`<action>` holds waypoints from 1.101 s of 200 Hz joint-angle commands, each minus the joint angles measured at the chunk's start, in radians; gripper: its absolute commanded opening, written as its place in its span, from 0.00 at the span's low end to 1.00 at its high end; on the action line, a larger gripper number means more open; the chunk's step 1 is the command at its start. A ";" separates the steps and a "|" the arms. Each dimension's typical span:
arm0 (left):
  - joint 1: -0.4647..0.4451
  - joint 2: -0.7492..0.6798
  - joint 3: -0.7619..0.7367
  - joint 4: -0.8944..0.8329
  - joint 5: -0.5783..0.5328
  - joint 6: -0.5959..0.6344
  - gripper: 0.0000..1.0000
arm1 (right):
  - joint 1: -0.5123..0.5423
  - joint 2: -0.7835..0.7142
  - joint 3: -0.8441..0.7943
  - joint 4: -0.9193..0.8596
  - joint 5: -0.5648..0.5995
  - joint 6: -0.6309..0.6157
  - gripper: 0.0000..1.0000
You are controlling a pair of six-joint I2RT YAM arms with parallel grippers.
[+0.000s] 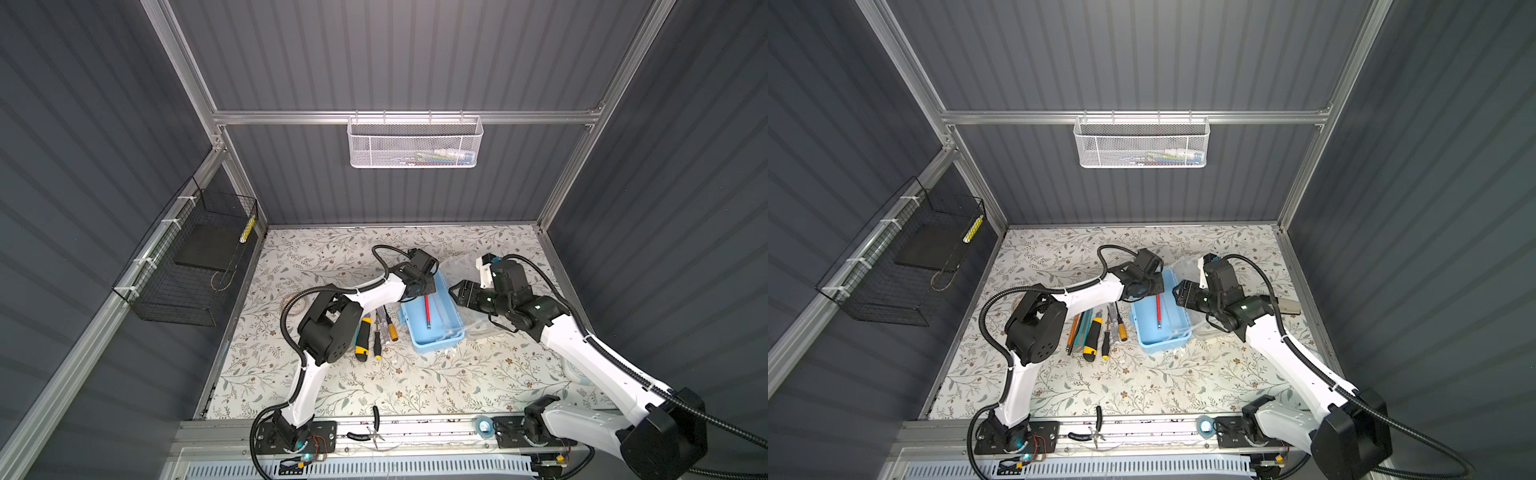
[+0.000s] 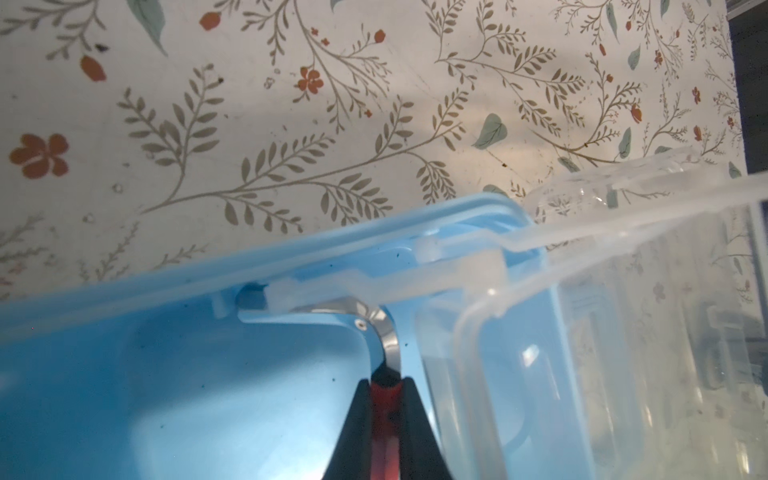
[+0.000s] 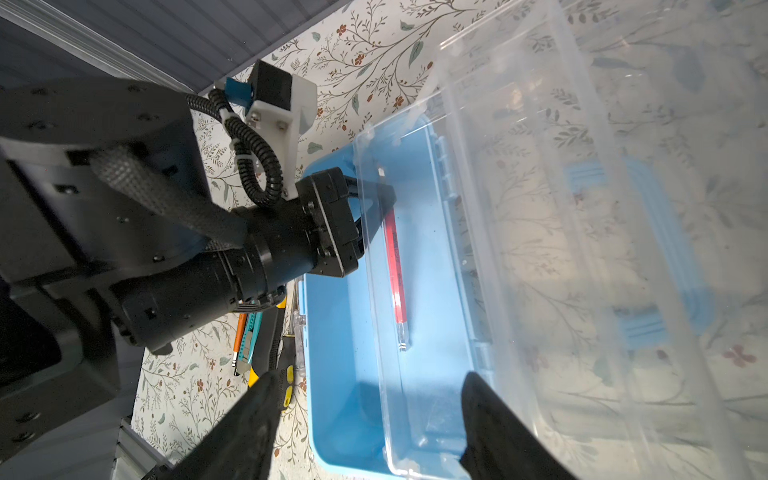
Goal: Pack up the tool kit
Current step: 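Carry the red hex key with the left gripper into the blue box, then open the left gripper to drop the red hex key, withdraw to tools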
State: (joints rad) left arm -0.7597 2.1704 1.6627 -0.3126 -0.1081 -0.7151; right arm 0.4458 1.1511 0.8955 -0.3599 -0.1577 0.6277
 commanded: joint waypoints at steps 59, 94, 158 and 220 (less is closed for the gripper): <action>0.015 -0.012 0.030 -0.089 0.079 0.069 0.00 | -0.003 -0.015 -0.017 -0.004 -0.013 0.007 0.70; 0.016 -0.025 0.007 -0.084 0.087 0.063 0.04 | -0.003 0.011 -0.015 0.003 -0.018 0.005 0.70; 0.017 -0.046 0.057 -0.103 0.105 0.101 0.38 | -0.004 0.025 0.033 -0.013 -0.029 -0.011 0.71; 0.046 -0.318 -0.076 -0.188 0.027 0.196 0.42 | 0.003 -0.016 0.100 -0.060 -0.075 -0.026 0.70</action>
State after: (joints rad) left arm -0.7296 2.0171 1.6554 -0.4381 -0.0303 -0.5861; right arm 0.4458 1.1648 0.9607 -0.3859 -0.2012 0.6189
